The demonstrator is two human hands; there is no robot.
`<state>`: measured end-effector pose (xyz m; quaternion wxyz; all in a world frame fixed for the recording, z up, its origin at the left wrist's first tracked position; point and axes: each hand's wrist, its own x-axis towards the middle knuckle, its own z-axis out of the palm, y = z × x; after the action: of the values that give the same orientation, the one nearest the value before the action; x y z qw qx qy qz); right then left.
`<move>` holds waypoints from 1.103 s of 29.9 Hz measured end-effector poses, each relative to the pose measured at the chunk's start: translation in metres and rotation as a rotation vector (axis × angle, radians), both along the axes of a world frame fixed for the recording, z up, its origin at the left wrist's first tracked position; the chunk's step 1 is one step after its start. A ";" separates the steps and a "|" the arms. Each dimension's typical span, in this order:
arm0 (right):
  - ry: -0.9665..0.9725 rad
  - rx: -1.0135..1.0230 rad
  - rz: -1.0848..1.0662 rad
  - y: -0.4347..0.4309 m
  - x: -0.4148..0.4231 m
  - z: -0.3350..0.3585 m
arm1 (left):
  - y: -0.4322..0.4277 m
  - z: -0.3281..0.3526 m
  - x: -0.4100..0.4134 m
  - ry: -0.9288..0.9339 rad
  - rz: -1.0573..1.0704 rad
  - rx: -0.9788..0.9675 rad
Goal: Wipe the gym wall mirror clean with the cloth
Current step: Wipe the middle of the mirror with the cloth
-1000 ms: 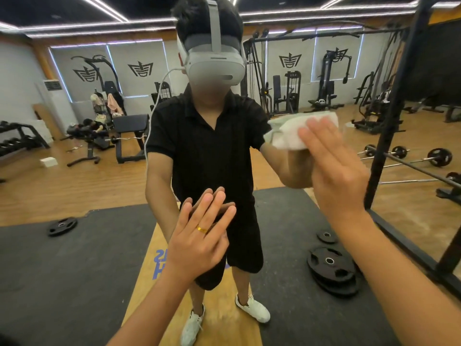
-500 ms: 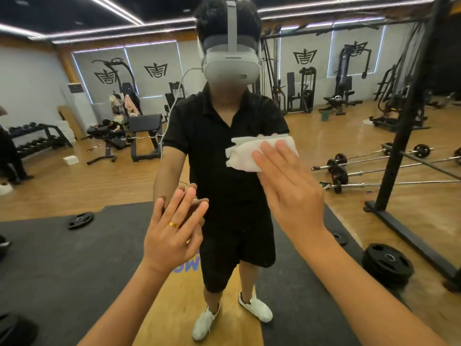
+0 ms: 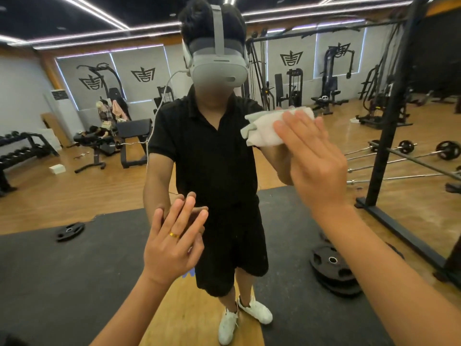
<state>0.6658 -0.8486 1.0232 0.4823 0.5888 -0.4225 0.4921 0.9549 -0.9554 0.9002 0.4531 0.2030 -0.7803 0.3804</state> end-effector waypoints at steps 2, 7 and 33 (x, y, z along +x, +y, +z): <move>-0.084 0.001 0.018 0.000 0.011 0.000 | 0.000 0.000 0.001 -0.007 -0.003 0.000; -0.074 0.100 0.040 -0.002 0.042 -0.047 | 0.001 0.001 0.002 -0.018 -0.030 0.011; 0.116 0.056 0.034 0.023 -0.062 0.021 | -0.001 -0.001 -0.002 0.003 0.051 -0.057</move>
<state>0.6041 -0.8253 1.0437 0.4809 0.6367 -0.3976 0.4532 0.9528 -0.9567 0.8997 0.4499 0.2102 -0.7632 0.4135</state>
